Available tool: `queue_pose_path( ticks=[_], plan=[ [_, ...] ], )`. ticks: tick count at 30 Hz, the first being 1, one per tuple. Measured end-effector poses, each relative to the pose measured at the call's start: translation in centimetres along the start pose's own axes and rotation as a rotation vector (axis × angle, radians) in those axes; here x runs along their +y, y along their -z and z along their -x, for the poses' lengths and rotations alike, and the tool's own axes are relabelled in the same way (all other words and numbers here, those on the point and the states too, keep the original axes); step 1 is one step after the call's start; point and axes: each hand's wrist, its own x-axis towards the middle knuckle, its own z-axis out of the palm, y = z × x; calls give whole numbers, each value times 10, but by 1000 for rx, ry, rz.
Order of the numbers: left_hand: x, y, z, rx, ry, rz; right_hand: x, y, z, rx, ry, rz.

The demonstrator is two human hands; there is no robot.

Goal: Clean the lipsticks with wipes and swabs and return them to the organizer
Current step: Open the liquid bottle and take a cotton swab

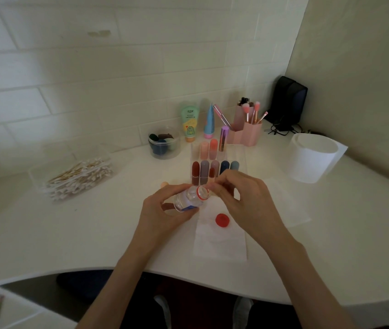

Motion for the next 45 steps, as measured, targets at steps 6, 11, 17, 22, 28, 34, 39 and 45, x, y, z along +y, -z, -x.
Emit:
queue_pose_path(
  ticks=[6,11,17,22,28,34,39,45],
  plan=[
    [-1,-1,-1,8,-7,-27,-2,1,1,6,32,-6],
    [-1,-1,-1,9,1,-27,-5,3,1,-16,-10,-19],
    [-2,-2,-1,16,18,-25,0,5,1,38,57,20],
    [-2,-3,-1,23,20,-24,-1,5,-1,42,109,40],
    [-3,-3,-2,27,13,-42,-5,5,-2,25,85,-14],
    [-4,-3,-2,28,8,-59,-2,6,0,-8,83,60],
    [-1,-3,-1,20,7,-64,-4,6,2,-6,40,40],
    [-2,-2,-1,19,9,-70,-8,13,5,-52,-60,-70]
  ],
)
